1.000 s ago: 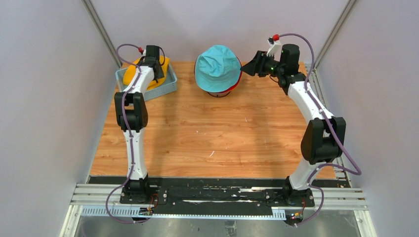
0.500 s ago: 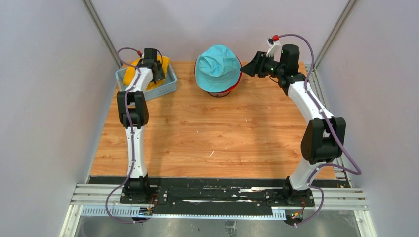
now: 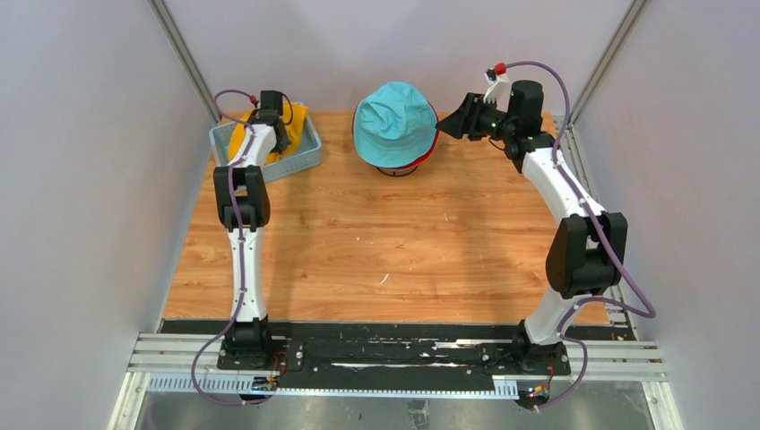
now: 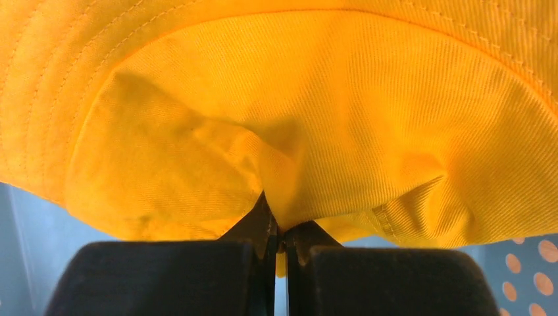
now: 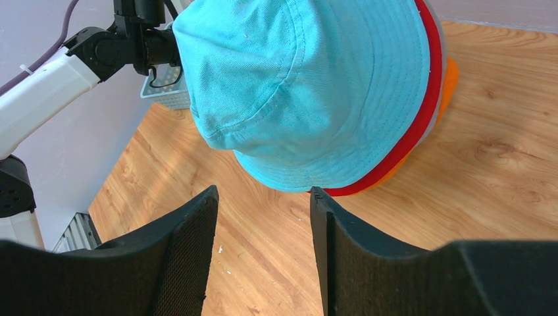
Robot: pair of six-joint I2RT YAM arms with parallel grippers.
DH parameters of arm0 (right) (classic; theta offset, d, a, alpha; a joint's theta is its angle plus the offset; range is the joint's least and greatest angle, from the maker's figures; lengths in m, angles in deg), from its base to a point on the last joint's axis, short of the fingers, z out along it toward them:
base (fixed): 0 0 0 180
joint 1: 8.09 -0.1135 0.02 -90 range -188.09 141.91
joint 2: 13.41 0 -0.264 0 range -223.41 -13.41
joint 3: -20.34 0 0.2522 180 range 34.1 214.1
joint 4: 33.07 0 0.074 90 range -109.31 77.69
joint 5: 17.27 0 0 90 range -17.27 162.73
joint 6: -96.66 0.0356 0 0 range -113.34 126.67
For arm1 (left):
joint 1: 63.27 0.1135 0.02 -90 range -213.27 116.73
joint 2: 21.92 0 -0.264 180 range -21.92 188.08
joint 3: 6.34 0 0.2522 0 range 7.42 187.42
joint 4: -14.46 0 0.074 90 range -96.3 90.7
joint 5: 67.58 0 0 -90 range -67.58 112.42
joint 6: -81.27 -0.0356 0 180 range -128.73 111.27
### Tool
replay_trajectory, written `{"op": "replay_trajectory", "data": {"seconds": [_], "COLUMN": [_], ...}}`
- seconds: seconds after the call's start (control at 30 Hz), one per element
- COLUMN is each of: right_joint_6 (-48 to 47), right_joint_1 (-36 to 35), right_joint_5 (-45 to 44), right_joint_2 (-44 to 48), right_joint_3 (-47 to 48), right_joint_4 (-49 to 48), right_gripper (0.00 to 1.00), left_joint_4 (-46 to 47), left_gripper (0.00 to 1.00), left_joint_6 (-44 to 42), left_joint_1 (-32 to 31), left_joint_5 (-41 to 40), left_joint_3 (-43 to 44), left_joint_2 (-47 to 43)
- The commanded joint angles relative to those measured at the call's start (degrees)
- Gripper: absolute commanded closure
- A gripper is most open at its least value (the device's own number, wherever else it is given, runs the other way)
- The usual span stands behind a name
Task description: Stack the hats
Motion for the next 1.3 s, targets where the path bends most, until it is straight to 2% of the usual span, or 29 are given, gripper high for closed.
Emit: {"op": "replay_trajectory", "data": {"seconds": [0.0,0.17,0.3,0.43,0.53,0.6,0.67,0.77,0.87,1.0,1.1,1.17,1.2,1.27], "right_joint_6": [0.5,0.6,1.0,1.5,2.9,4.6,6.7,10.1,15.5,29.5,43.1,53.0,57.3,63.4], "right_joint_1": [-0.1,-0.2,-0.5,-0.7,-0.8,-0.7,-0.7,-0.8,-0.8,-0.9,-0.9,-0.9,-0.9,-1.1], "right_joint_5": [1.3,1.4,2.1,3.6,7.3,10.2,13.4,17.3,20.6,23.3,24.1,24.1,23.9,23.6], "right_joint_2": [2.0,1.8,1.4,1.1,0.6,-0.1,-0.6,-1.0,-2.2,-5.3,-10.1,-13.7,-16.7,-20.8], "right_joint_3": [-0.5,-0.8,-0.5,-0.3,-0.2,-0.1,0.0,0.0,0.4,0.8,3.9,7.5,9.5,13.6], "right_joint_4": [-0.8,-1.2,-1.8,-3.4,-7.2,-10.2,-14.2,-20.2,-27.8,-43.3,-58.5,-67.8,-73.2,-77.5], "right_gripper": [0.47,0.48,0.49,0.48,0.48,0.48,0.48,0.47,0.47,0.47,0.47,0.47,0.46,0.45], "left_joint_4": [0.6,3.3,4.6,6.7,14.5,22.7,36.0,53.0,63.8,93.7,117.4,121.4,120.0,116.3], "left_gripper": [1.00,1.00,1.00,1.00,1.00,1.00,1.00,1.00,1.00,1.00,1.00,1.00,1.00,1.00], "left_joint_6": [-0.4,0.0,2.2,7.7,15.7,23.6,35.0,50.1,59.4,88.7,110.5,116.8,115.9,112.2], "left_joint_1": [0.3,0.3,0.3,0.3,0.4,0.3,0.3,-0.3,-1.5,-2.6,-4.1,-5.6,-6.2,-7.4], "left_joint_5": [0.1,2.0,8.4,18.7,32.2,42.1,51.4,60.5,64.2,65.6,62.5,61.0,61.5,62.3], "left_joint_3": [-1.2,-6.2,-7.0,-7.7,-11.4,-16.0,-21.2,-26.5,-29.0,-30.8,-26.3,-24.7,-25.9,-29.7], "left_joint_2": [-4.3,-18.0,-29.3,-37.5,-41.8,-43.7,-44.6,-44.4,-44.4,-40.0,-32.8,-30.5,-31.3,-34.5]}}
